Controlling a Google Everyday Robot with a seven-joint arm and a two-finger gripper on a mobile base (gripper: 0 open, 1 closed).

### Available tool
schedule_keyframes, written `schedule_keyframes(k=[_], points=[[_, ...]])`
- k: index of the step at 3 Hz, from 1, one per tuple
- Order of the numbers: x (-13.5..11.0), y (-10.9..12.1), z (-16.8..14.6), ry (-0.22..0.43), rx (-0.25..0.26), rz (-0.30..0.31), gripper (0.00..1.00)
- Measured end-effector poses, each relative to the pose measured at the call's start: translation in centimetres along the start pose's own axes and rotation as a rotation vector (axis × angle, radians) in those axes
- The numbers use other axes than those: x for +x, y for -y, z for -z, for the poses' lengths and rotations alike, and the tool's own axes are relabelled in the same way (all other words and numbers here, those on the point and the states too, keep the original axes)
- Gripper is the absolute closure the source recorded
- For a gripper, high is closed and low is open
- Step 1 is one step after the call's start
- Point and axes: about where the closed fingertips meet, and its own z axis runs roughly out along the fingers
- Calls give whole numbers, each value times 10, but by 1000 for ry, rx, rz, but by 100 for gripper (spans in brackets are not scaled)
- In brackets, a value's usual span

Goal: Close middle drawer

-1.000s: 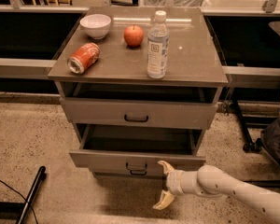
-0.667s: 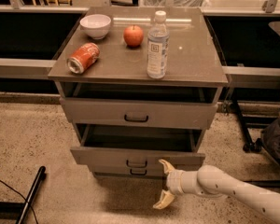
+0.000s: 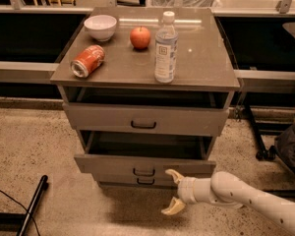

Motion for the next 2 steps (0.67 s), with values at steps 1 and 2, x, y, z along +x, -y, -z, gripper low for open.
schedule_keyframes(k=[1, 2], points=[[-2, 10, 7, -2, 9, 18, 39], [-3, 30, 11, -5, 31, 33, 32]])
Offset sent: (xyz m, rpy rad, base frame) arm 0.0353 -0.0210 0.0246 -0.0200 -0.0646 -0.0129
